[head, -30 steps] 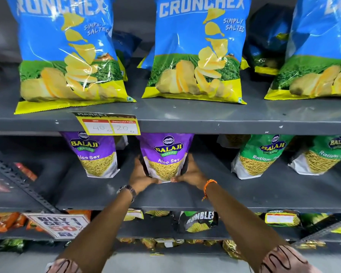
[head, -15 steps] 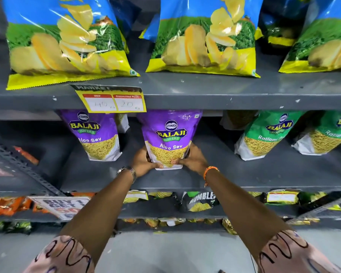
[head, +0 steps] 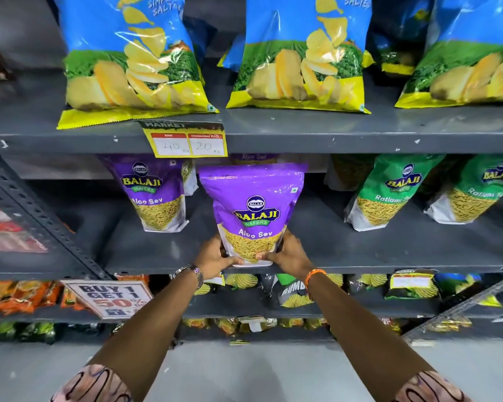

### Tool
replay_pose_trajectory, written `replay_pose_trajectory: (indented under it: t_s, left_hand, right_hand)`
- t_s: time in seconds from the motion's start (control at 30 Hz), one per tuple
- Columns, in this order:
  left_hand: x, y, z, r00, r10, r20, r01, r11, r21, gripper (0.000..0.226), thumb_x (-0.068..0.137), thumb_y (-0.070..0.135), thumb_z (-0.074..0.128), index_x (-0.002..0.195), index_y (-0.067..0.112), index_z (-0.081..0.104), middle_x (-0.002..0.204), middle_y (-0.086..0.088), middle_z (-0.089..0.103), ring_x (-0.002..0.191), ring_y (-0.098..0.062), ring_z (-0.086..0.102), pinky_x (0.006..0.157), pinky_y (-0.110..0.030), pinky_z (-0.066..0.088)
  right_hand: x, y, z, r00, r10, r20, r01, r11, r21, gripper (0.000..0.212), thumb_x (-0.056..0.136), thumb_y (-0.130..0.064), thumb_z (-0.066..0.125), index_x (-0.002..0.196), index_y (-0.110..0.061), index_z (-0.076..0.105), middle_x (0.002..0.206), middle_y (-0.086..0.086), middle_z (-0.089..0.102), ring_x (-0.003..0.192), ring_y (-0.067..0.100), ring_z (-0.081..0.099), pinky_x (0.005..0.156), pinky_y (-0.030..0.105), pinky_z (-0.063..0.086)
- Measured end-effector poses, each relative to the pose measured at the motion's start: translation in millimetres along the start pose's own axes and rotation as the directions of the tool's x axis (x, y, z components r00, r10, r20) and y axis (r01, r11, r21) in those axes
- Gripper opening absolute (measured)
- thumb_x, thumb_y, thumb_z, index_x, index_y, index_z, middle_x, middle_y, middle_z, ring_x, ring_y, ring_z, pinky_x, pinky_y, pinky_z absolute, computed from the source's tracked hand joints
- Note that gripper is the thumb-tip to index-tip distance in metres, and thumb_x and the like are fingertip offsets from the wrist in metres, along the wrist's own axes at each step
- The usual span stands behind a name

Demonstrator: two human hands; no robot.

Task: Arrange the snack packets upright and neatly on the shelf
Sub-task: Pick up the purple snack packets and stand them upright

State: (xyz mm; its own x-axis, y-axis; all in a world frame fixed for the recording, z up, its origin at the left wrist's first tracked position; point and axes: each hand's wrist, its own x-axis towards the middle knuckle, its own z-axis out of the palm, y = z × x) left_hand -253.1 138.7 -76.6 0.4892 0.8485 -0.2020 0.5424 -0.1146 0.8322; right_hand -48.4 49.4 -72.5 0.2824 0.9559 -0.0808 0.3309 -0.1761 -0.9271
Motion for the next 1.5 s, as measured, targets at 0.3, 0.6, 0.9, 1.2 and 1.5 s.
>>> replay_pose_trajectory:
  t_s: [0.3, 0.6, 0.9, 1.2, 1.5]
  left_hand:
    - [-11, 17, 8, 0.999, -0.003, -0.050, 0.008, 0.994, 0.112, 0.070, 0.073, 0.027, 0.086, 0.129, 0.005, 0.050, 0.122, -0.014, 0.069, 0.116, -0.030, 0.064, 0.100, -0.047, 0.051]
    - [-18, 7, 9, 0.993, 0.048, -0.104, -0.031, 0.987, 0.157, 0.079, 0.077, 0.031, 0.082, 0.138, 0.007, 0.040, 0.121, -0.012, 0.067, 0.114, -0.029, 0.065, 0.086, -0.032, 0.050]
    - [-48, -67, -112, 0.816, -0.055, -0.575, -0.087, 0.972, -0.217, 0.076, 0.073, -0.003, 0.080, 0.140, 0.002, 0.043, 0.136, -0.009, 0.052, 0.131, -0.026, 0.051, 0.116, -0.041, 0.041]
    - [14, -60, -188, 0.909, -0.046, -0.413, 0.060, 0.998, 0.022, 0.113, 0.055, 0.011, 0.094, 0.147, 0.000, 0.029, 0.146, -0.018, 0.049, 0.133, -0.032, 0.053, 0.100, -0.027, 0.042]
    - [33, -70, -189, 0.921, -0.018, -0.389, 0.030, 0.999, 0.027, 0.095, 0.059, 0.016, 0.094, 0.131, 0.002, 0.035, 0.132, -0.018, 0.062, 0.117, -0.037, 0.062, 0.077, -0.027, 0.042]
  right_hand:
    - [-1, 1, -3, 1.000, -0.018, 0.012, 0.017, 0.996, 0.091, 0.078, 0.063, -0.020, 0.092, 0.128, -0.015, 0.051, 0.122, 0.002, 0.071, 0.116, 0.017, 0.067, 0.097, 0.036, 0.057]
    - [-6, -11, -2, 0.999, 0.045, 0.018, -0.047, 0.991, 0.123, 0.091, 0.060, -0.005, 0.092, 0.134, -0.011, 0.039, 0.129, 0.011, 0.064, 0.122, 0.025, 0.062, 0.104, 0.052, 0.050]
    - [-94, -62, 82, 0.705, -0.205, -0.678, 0.154, 0.979, -0.135, 0.071, 0.067, -0.015, 0.085, 0.125, -0.026, 0.046, 0.119, -0.005, 0.050, 0.112, 0.024, 0.054, 0.094, 0.041, 0.051]
    - [63, -135, 199, 1.000, 0.024, 0.015, -0.024, 1.000, -0.012, 0.097, 0.074, -0.004, 0.081, 0.152, -0.003, 0.023, 0.149, 0.014, 0.044, 0.136, 0.029, 0.046, 0.116, 0.043, 0.038]
    - [115, -105, 205, 0.996, -0.042, 0.081, 0.036, 0.996, 0.077, 0.074, 0.080, 0.010, 0.070, 0.145, 0.000, 0.035, 0.144, 0.019, 0.053, 0.130, 0.028, 0.054, 0.113, 0.050, 0.043]
